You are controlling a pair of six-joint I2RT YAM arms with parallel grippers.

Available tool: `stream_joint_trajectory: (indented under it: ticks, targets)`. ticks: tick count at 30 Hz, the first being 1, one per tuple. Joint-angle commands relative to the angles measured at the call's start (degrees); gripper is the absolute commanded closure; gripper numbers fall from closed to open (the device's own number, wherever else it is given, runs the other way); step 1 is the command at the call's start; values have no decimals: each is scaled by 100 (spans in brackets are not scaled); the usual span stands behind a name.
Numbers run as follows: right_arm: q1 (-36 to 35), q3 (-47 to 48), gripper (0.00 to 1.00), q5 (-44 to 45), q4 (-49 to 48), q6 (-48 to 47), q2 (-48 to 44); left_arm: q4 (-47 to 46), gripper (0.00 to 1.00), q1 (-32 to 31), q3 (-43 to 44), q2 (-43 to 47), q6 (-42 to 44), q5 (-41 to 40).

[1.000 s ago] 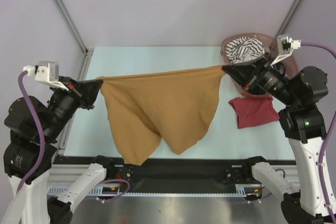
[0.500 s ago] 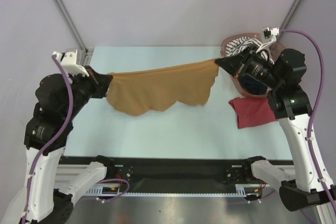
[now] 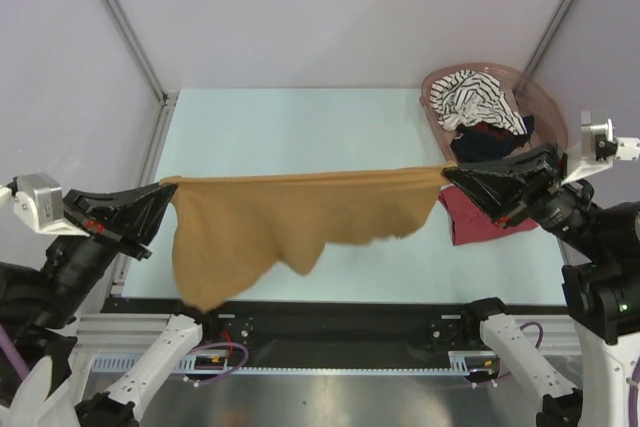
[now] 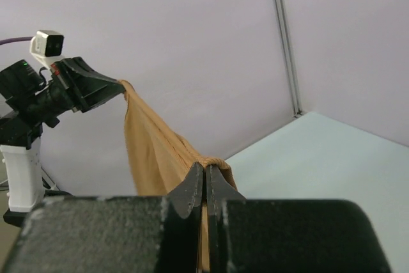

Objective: Fold and stack the tank tops

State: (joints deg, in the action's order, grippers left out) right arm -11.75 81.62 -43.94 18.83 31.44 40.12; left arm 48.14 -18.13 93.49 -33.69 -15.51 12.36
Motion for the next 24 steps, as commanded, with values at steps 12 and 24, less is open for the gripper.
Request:
stream_joint_trajectory:
  ticks: [12,24]
  targets:
    - [23,-1691,100,922,114,72,1146,-1490,100,55,-3019,-937,-567,83]
    - [164,-2688,100,1318,-2638,679,3360,-3819,100,64,-4076,-3546,-1534,-946]
